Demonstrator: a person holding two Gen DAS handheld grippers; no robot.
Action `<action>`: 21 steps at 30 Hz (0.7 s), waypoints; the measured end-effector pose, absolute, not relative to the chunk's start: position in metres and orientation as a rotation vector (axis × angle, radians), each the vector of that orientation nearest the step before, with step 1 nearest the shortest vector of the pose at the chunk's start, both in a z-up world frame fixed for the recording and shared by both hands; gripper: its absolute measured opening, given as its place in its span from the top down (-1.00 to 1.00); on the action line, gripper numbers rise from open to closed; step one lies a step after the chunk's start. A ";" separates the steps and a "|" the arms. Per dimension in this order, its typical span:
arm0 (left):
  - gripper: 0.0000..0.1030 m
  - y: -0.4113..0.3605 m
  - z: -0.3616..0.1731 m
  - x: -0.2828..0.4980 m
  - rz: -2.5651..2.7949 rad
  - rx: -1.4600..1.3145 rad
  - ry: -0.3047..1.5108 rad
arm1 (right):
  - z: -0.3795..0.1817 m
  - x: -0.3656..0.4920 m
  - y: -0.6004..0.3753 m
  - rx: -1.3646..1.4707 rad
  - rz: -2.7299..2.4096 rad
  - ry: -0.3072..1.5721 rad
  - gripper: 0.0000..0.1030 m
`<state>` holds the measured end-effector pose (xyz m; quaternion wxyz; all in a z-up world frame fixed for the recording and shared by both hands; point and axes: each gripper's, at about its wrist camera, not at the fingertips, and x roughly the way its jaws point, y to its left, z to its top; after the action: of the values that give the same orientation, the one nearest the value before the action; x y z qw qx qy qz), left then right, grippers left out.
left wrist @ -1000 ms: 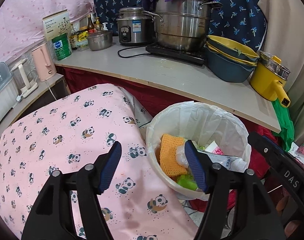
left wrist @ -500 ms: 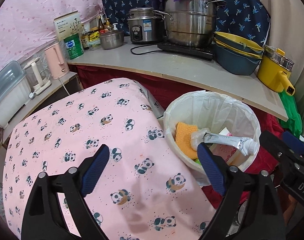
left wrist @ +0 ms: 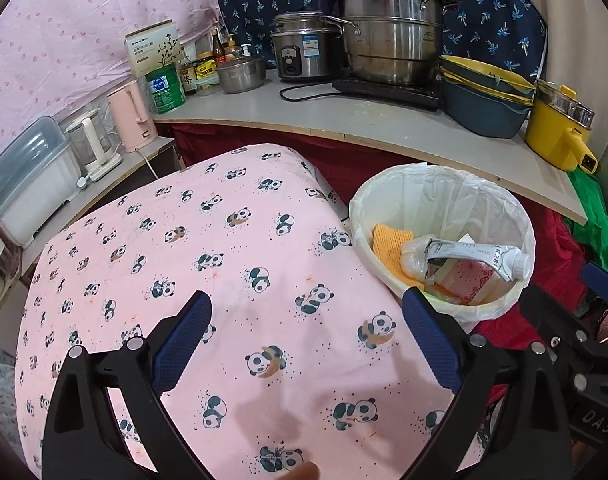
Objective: Collect trash
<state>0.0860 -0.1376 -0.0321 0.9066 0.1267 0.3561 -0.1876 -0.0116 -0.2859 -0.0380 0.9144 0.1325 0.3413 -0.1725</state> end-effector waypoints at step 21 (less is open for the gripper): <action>-0.79 -0.137 -0.049 0.069 -0.376 0.266 0.761 | -0.056 -0.026 -0.280 0.218 -0.396 0.748 -0.88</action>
<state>0.0693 -0.1367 -0.0486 0.9028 0.1284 0.3680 -0.1817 -0.0262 -0.2804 -0.0558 0.9060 0.1057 0.3623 -0.1918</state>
